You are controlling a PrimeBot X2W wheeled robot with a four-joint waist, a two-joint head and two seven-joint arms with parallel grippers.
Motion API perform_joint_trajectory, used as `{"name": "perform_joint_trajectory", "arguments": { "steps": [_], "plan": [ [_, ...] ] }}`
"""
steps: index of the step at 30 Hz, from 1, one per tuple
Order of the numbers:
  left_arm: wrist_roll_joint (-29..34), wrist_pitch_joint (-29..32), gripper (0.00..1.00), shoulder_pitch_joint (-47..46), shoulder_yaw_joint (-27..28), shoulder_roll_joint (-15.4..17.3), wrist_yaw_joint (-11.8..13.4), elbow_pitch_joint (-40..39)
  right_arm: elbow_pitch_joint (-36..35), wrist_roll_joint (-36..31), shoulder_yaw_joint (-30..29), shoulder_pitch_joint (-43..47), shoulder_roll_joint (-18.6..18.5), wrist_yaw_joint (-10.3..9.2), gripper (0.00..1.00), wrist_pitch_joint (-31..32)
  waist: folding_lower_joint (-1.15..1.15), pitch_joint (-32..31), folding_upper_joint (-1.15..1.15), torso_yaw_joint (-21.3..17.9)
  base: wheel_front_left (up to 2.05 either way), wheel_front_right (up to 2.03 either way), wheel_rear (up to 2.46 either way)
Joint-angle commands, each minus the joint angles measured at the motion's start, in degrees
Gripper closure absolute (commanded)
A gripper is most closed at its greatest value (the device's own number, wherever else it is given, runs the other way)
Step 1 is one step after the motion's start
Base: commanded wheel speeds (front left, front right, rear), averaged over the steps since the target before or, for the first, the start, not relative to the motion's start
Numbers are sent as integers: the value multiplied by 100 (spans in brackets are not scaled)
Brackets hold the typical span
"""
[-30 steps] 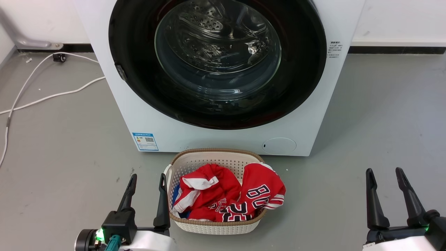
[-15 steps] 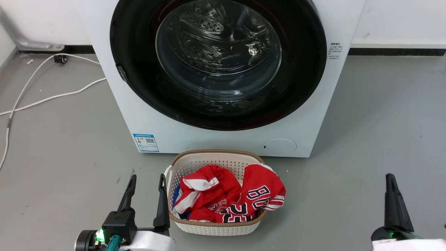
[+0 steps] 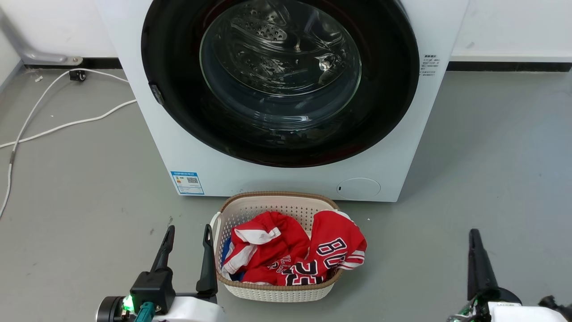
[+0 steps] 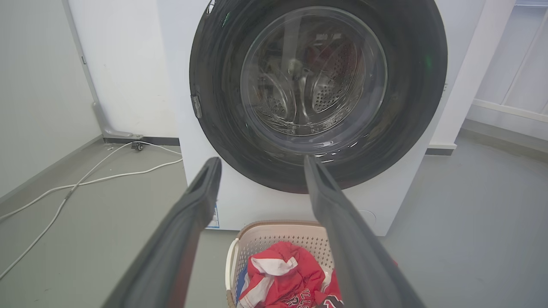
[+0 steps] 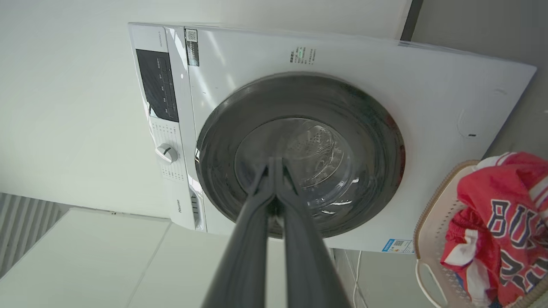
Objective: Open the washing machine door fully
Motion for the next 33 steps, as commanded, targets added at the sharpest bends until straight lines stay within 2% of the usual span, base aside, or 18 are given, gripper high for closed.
{"name": "perform_joint_trajectory", "arguments": {
  "steps": [1,9,12,21,28,33],
  "plan": [
    [-22,-16,0,61,3,-7,3,4,-60,173,55,-55,6,0,100,30,0,1,0,-4,0,0,0],
    [-32,-16,0,55,24,-7,-11,-4,-343,1246,-159,109,-19,0,100,978,0,8,0,-16,0,0,0],
    [-32,-15,0,65,27,-7,-1,-14,-423,1421,-390,158,-17,0,100,1271,0,18,0,-24,0,0,0],
    [-1,-15,0,58,24,-7,23,-60,-274,1087,-607,199,-11,1,100,1562,0,51,0,-17,0,0,0],
    [39,-15,0,47,17,-8,44,-75,-173,877,-564,122,1,1,100,1571,0,77,0,-15,0,0,0],
    [70,-15,0,-19,22,-7,52,-93,-145,847,-816,-132,-2,0,100,1508,0,155,0,-10,0,0,0]
  ]
}}
